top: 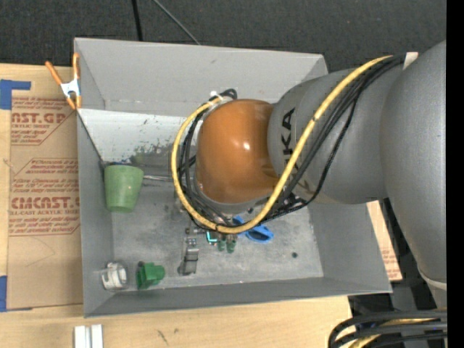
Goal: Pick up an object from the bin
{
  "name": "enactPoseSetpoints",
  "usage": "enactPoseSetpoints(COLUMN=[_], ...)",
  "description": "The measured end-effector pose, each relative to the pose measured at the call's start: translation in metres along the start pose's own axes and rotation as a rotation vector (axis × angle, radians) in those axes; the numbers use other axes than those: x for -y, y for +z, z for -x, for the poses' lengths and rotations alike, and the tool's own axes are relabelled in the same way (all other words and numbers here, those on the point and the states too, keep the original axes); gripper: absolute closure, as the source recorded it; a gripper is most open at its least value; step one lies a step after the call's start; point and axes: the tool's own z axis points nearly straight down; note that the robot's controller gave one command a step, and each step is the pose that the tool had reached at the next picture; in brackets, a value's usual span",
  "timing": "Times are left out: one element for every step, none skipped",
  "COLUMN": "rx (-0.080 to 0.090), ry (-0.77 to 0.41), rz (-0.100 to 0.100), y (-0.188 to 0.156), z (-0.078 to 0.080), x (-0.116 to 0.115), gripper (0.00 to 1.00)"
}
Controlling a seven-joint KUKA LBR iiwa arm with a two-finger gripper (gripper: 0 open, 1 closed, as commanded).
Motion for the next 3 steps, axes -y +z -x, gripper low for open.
enactPoseSetpoints(rx=[0.018, 0.007, 0.018], ry=[-0.119, -0.118, -0.137], rz=[0.004, 0.001, 0.003], y=[0.107, 0.106, -0.037], z=[-0.003, -0.006, 0.016], x=[-0.032, -0.031, -0.035], gripper=[0.00, 1.00, 1.00])
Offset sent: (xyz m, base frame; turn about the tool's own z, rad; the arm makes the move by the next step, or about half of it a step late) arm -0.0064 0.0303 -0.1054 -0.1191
